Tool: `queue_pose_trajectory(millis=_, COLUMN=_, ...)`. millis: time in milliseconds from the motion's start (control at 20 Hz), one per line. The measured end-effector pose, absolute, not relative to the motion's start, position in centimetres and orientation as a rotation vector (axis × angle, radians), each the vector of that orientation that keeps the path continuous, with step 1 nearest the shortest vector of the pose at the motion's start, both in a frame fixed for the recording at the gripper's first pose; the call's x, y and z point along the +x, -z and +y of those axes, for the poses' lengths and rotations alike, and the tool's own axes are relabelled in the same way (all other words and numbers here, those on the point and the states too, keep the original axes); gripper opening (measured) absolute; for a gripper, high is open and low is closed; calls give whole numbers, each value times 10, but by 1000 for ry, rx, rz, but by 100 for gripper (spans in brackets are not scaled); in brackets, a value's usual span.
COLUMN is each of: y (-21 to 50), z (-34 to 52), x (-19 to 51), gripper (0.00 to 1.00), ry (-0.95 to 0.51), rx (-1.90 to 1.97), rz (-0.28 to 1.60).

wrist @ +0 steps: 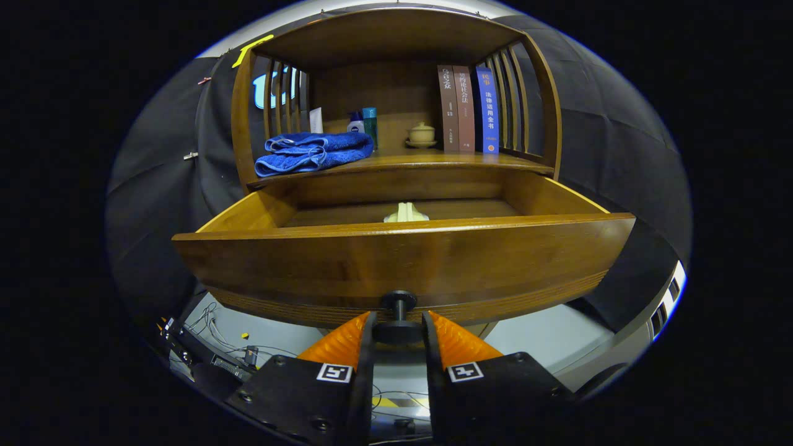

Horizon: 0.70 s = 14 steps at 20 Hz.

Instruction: Pull open the drawer, take out the items inside it, and place them on the countertop above the cabinet.

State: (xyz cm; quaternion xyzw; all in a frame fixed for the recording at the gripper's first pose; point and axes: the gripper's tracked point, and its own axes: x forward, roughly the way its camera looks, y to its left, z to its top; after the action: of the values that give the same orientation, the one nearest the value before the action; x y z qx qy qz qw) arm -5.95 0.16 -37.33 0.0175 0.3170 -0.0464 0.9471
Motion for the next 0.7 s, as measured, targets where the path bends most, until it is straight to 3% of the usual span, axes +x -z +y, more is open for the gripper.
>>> queue_pose_trajectory(millis=450, y=371, z=0, x=-67, gripper=43, ry=97, rx=31, rz=638)
queue_pose_trajectory(millis=500, y=371, z=1, x=-69, gripper=47, ry=94, rx=34, rz=642)
queue_pose_trajectory(millis=700, y=350, z=1, x=-84, gripper=88, ry=94, rx=40, rz=654)
